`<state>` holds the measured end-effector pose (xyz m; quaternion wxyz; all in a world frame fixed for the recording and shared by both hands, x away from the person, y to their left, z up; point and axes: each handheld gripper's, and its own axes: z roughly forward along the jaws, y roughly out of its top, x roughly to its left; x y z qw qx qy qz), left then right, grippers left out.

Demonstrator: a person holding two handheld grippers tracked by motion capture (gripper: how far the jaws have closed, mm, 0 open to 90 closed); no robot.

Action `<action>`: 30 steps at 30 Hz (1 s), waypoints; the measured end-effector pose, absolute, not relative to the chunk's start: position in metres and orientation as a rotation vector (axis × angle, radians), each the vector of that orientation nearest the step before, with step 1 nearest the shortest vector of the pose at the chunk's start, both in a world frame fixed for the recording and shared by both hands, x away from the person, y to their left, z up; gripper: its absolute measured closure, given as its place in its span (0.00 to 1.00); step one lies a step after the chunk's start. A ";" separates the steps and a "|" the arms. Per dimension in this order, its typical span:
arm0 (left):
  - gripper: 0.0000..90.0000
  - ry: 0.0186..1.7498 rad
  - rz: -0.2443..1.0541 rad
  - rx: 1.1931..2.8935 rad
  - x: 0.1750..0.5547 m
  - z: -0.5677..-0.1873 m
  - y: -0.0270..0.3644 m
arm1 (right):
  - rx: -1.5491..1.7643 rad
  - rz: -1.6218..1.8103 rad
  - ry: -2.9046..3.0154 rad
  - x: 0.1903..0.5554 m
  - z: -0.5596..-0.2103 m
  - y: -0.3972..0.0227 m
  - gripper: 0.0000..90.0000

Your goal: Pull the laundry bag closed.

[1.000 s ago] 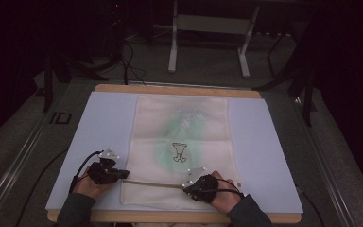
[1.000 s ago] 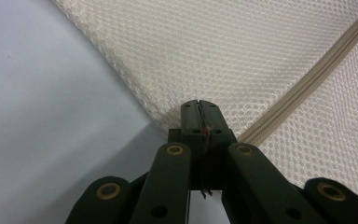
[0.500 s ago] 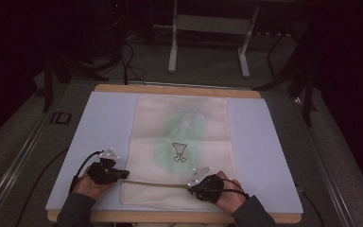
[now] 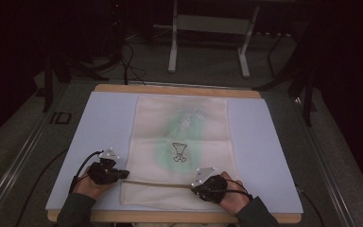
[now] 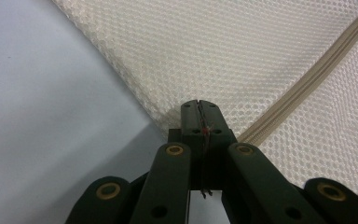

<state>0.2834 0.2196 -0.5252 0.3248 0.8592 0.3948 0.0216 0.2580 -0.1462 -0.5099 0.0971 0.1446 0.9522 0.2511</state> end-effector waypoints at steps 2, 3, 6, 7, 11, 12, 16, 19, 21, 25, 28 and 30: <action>1.00 1.035 0.056 2.252 0.283 -0.525 0.220 | 0.431 0.742 2.819 0.258 -0.510 -0.147 0.91; 1.00 1.035 0.056 2.252 0.283 -0.525 0.220 | 0.437 0.743 2.818 0.258 -0.510 -0.148 0.91; 1.00 1.035 0.057 2.253 0.283 -0.525 0.220 | 0.445 0.744 2.817 0.258 -0.510 -0.152 0.91; 1.00 1.035 0.057 2.253 0.283 -0.525 0.220 | 0.446 0.742 2.815 0.258 -0.510 -0.152 0.91; 1.00 1.035 0.057 2.253 0.283 -0.525 0.220 | 0.452 0.734 2.815 0.257 -0.509 -0.154 0.91; 1.00 1.035 0.058 2.253 0.283 -0.525 0.220 | 0.452 0.738 2.815 0.257 -0.509 -0.154 0.91; 1.00 1.035 0.058 2.253 0.283 -0.525 0.220 | 0.454 0.737 2.814 0.257 -0.509 -0.158 0.91; 1.00 1.035 0.059 2.255 0.283 -0.525 0.219 | 0.458 0.736 2.814 0.257 -0.509 -0.161 0.91; 1.00 1.035 0.060 2.255 0.283 -0.525 0.219 | 0.466 0.736 2.812 0.257 -0.509 -0.163 0.91; 1.00 1.035 0.059 2.255 0.283 -0.525 0.219 | 0.477 0.734 2.808 0.257 -0.509 -0.167 0.91; 1.00 1.035 0.059 2.254 0.283 -0.525 0.219 | 0.487 0.735 2.807 0.256 -0.509 -0.170 0.91; 1.00 1.035 0.059 2.254 0.283 -0.525 0.219 | 0.489 0.733 2.806 0.257 -0.508 -0.172 0.91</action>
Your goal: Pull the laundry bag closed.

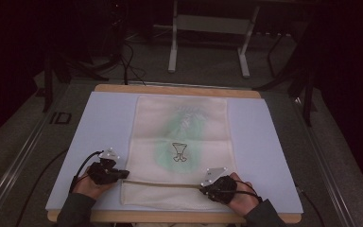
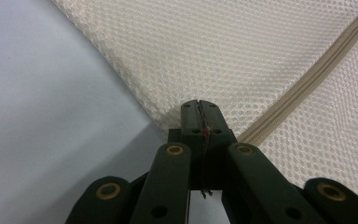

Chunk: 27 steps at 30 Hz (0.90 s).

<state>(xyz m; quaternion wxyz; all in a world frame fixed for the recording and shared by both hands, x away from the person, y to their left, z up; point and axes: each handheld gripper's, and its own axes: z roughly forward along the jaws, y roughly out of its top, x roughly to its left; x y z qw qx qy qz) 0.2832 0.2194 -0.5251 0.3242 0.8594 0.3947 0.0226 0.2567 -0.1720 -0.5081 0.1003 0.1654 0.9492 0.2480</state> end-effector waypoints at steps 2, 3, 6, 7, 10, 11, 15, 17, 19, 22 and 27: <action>1.00 1.035 0.059 2.255 0.283 -0.525 0.219 | 0.494 0.733 2.803 0.257 -0.508 -0.174 0.91; 1.00 1.036 0.059 2.254 0.283 -0.525 0.219 | 0.498 0.732 2.801 0.257 -0.508 -0.175 0.91; 1.00 1.036 0.059 2.253 0.283 -0.525 0.219 | 0.505 0.731 2.801 0.256 -0.508 -0.178 0.91; 1.00 1.036 0.059 2.254 0.283 -0.525 0.219 | 0.506 0.726 2.800 0.256 -0.508 -0.180 0.91; 1.00 1.036 0.059 2.254 0.283 -0.525 0.219 | 0.514 0.725 2.796 0.256 -0.508 -0.183 0.91; 1.00 1.036 0.058 2.253 0.283 -0.525 0.219 | 0.519 0.722 2.795 0.256 -0.508 -0.184 0.91; 1.00 1.036 0.058 2.252 0.283 -0.525 0.219 | 0.530 0.724 2.791 0.256 -0.509 -0.187 0.91; 1.00 1.036 0.060 2.254 0.283 -0.525 0.219 | 0.537 0.727 2.791 0.256 -0.509 -0.190 0.91; 1.00 1.036 0.060 2.255 0.283 -0.525 0.219 | 0.542 0.720 2.786 0.256 -0.509 -0.192 0.91; 1.00 1.036 0.060 2.254 0.283 -0.525 0.219 | 0.547 0.728 2.784 0.255 -0.509 -0.194 0.91; 1.00 1.036 0.062 2.256 0.283 -0.525 0.219 | 0.560 0.712 2.783 0.254 -0.508 -0.198 0.91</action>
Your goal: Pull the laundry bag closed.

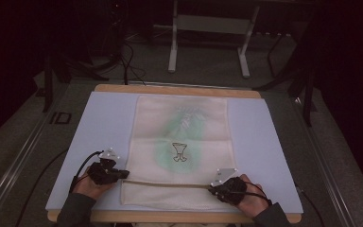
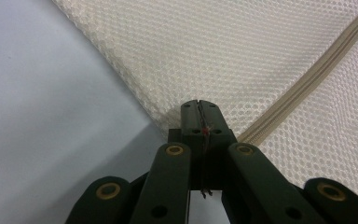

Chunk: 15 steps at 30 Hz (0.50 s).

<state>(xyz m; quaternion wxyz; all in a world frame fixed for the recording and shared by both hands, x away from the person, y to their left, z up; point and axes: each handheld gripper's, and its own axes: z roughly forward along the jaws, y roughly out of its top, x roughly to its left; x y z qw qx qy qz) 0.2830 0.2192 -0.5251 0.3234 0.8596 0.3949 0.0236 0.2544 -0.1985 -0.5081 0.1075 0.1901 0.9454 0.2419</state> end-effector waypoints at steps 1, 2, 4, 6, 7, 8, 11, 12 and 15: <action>1.00 1.036 0.063 2.257 0.283 -0.525 0.219 | 0.564 0.712 2.781 0.254 -0.508 -0.200 0.91; 1.00 1.036 0.062 2.256 0.283 -0.525 0.219 | 0.568 0.711 2.779 0.254 -0.508 -0.201 0.91; 1.00 1.036 0.062 2.255 0.283 -0.525 0.219 | 0.576 0.715 2.777 0.254 -0.508 -0.204 0.91; 1.00 1.035 0.062 2.255 0.283 -0.525 0.219 | 0.576 0.712 2.776 0.254 -0.508 -0.206 0.91; 1.00 1.036 0.061 2.254 0.283 -0.525 0.219 | 0.582 0.709 2.774 0.253 -0.508 -0.207 0.91; 1.00 1.035 0.061 2.255 0.283 -0.525 0.219 | 0.586 0.712 2.774 0.253 -0.507 -0.208 0.91; 1.00 1.036 0.063 2.257 0.283 -0.525 0.219 | 0.585 0.708 2.775 0.253 -0.507 -0.209 0.91; 1.00 1.035 0.063 2.256 0.283 -0.525 0.219 | 0.586 0.707 2.774 0.253 -0.507 -0.210 0.91; 1.00 1.035 0.061 2.255 0.283 -0.525 0.219 | 0.590 0.708 2.776 0.253 -0.507 -0.214 0.91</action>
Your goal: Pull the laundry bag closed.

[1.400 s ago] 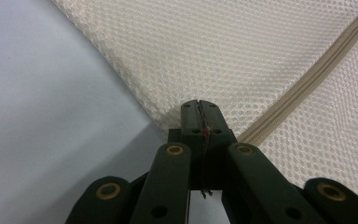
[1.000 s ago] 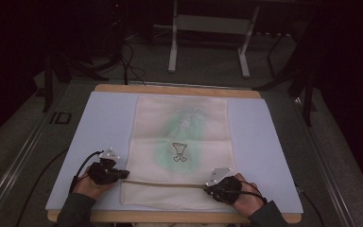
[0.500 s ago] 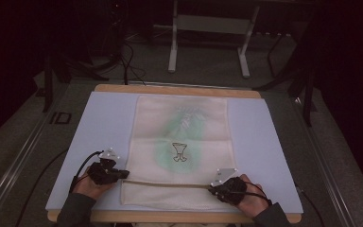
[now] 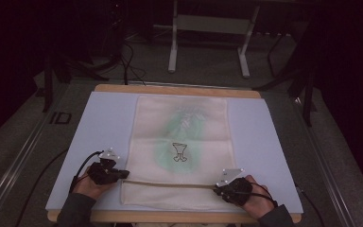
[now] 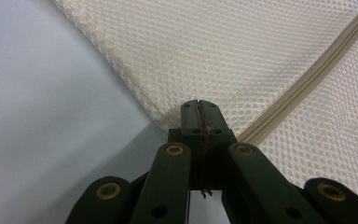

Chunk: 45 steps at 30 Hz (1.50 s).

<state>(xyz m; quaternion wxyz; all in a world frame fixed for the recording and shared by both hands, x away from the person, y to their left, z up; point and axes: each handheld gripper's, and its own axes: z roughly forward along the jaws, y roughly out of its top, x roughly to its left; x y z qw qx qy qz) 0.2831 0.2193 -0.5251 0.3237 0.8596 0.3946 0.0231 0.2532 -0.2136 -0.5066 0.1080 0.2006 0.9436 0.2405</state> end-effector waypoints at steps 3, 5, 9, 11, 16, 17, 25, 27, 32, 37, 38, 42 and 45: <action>1.00 1.036 0.064 2.256 0.283 -0.525 0.219 | 0.584 0.711 2.776 0.253 -0.506 -0.215 0.91; 1.00 1.034 0.064 2.259 0.283 -0.525 0.219 | 0.579 0.702 2.775 0.253 -0.506 -0.216 0.91; 1.00 1.029 0.068 2.263 0.283 -0.525 0.218 | 0.565 0.688 2.775 0.254 -0.503 -0.222 0.91; 1.00 1.029 0.067 2.263 0.283 -0.525 0.219 | 0.567 0.690 2.779 0.255 -0.501 -0.226 0.91; 1.00 1.030 0.066 2.262 0.283 -0.525 0.219 | 0.552 0.702 2.788 0.257 -0.498 -0.229 0.91; 1.00 1.029 0.066 2.263 0.283 -0.525 0.219 | 0.543 0.689 2.790 0.258 -0.497 -0.230 0.91; 1.00 1.028 0.067 2.263 0.283 -0.525 0.219 | 0.527 0.701 2.806 0.260 -0.495 -0.235 0.91; 1.00 1.028 0.067 2.264 0.283 -0.525 0.219 | 0.521 0.689 2.806 0.260 -0.495 -0.236 0.91; 1.00 1.027 0.065 2.264 0.283 -0.525 0.219 | 0.523 0.698 2.804 0.261 -0.492 -0.240 0.91; 1.00 1.028 0.063 2.264 0.283 -0.525 0.219 | 0.523 0.714 2.806 0.262 -0.491 -0.243 0.91; 1.00 1.028 0.063 2.264 0.283 -0.525 0.219 | 0.523 0.714 2.806 0.262 -0.491 -0.243 0.91; 1.00 1.027 0.064 2.264 0.283 -0.525 0.219 | 0.533 0.728 2.806 0.263 -0.489 -0.247 0.91; 1.00 1.026 0.065 2.264 0.283 -0.525 0.219 | 0.525 0.717 2.808 0.263 -0.489 -0.246 0.91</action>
